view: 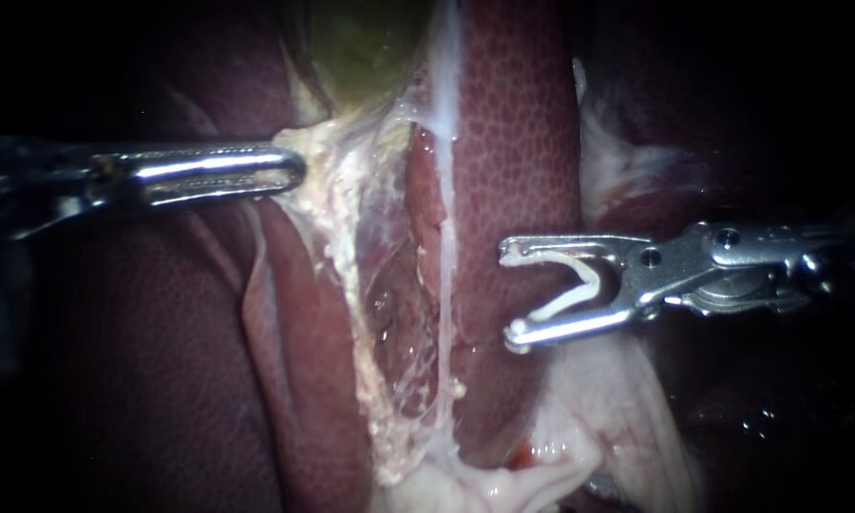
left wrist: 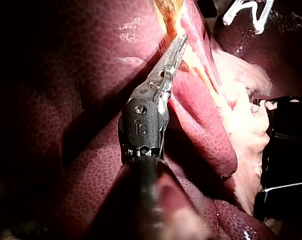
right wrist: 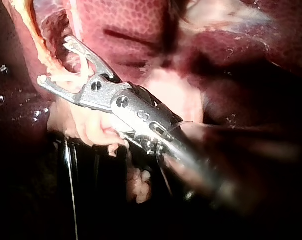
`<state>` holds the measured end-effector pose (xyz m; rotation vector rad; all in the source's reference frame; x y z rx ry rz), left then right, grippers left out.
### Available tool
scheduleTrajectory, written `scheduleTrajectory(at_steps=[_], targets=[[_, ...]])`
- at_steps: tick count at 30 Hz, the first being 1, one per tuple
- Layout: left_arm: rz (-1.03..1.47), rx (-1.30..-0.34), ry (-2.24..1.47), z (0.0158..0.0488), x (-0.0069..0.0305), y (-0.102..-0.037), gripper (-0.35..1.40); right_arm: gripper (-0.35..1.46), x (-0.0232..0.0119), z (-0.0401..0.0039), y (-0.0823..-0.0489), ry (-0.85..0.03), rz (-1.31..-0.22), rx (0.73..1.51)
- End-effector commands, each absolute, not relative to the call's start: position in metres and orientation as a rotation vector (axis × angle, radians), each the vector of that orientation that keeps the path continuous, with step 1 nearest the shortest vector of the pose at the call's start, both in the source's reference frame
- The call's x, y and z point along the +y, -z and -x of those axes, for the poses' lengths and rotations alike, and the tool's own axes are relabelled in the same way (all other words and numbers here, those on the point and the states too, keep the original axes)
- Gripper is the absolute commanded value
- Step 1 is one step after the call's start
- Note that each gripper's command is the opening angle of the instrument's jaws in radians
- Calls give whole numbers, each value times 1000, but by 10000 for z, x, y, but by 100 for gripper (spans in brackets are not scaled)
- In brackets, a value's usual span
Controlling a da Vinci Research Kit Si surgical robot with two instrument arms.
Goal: Grabbing gallbladder
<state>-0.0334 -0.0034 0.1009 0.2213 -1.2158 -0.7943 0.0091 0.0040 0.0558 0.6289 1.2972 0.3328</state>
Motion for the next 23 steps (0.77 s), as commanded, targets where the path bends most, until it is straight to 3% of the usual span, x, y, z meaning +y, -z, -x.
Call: scheduleTrajectory(at_steps=[1, 23], targets=[[-218, -1214, 799, 331, -33, -1006, -35, 58, 40, -91, -558, -333, -629, 1297], [-208, -1208, 807, 325, -34, -1004, -35, 58, 40, -91, -559, -333, -629, 1297]])
